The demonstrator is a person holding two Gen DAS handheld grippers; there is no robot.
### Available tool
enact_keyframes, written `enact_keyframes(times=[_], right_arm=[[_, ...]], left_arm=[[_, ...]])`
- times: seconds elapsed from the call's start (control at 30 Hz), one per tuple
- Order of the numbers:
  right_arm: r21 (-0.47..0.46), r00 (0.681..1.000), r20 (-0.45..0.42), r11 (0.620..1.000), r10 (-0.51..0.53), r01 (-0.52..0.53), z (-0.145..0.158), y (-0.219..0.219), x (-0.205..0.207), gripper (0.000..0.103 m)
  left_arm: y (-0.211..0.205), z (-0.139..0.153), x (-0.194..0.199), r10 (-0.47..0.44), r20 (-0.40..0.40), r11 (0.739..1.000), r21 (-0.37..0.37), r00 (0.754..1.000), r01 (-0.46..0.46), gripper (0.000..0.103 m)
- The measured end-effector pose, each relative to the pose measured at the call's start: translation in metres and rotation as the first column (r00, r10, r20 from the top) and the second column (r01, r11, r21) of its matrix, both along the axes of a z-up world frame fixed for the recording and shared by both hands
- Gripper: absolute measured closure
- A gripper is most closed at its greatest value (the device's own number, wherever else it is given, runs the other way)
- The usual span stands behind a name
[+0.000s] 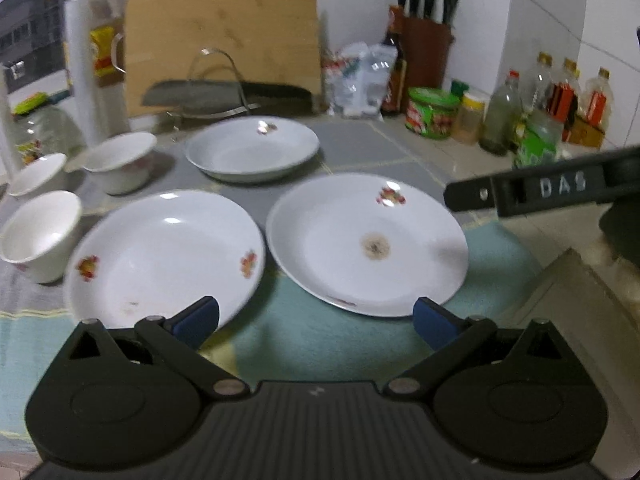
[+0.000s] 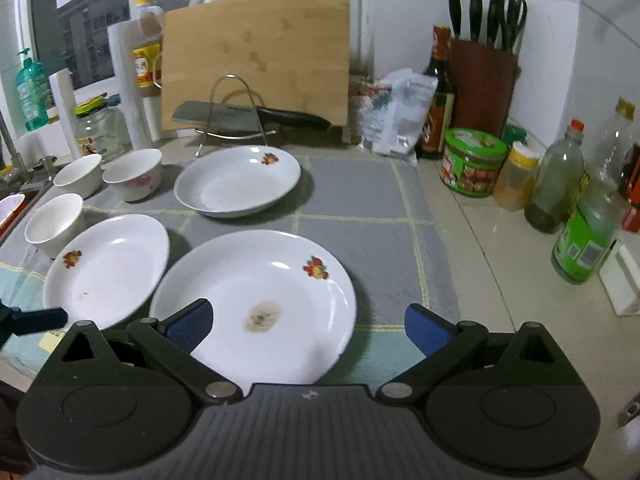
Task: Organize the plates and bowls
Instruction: 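Reach the right gripper to the stained white plate's rim and close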
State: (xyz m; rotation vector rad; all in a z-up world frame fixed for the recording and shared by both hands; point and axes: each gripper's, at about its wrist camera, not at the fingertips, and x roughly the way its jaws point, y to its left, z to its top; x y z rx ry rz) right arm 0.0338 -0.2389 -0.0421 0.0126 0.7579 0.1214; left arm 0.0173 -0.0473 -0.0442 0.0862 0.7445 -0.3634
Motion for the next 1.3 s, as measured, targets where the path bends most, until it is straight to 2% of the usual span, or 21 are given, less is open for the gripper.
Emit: enact_keyframes(times=[0.27,0.47,0.7,0.87,1.1,1.3], right_arm=[[0.013,0.998,-0.055,1.000,-0.016,0.017,-0.019,-0.025,0.022,0.000],[0.027,0.996,-0.088,1.000,-0.002,0.004,-0.032,-0.035,0.035,0.000],[0.051,0.992,-0.116,0.998,0.045,-0.040,-0.043,-0.038,0.055,0.000],[0.069,0.987,-0.129,0.994,0.094,-0.085,-0.050,-0.037,0.071,0.000],[0.096,0.970,-0.150,0.979,0.191,-0.178,-0.058,-0.028,0.090,0.000],[0.097,0.948,-0.166,0.961,0.272,-0.259,-0.065,-0.021,0.102,0.000]], left_arm=[[-0.028,-0.035,0.015,-0.047,-0.077,0.998,0.034,0.996,0.049,0.001],[-0.038,-0.049,0.025,-0.063,-0.089,0.997,0.029,0.994,0.066,0.001],[-0.045,-0.056,0.026,-0.071,-0.014,0.995,0.066,0.997,0.072,0.000],[-0.044,-0.057,0.028,-0.082,0.001,0.995,0.056,0.997,0.082,0.000],[-0.040,-0.063,0.018,-0.081,0.082,0.997,0.023,0.993,0.079,0.000],[-0.039,-0.063,0.018,-0.074,0.095,0.997,0.011,0.993,0.073,0.000]])
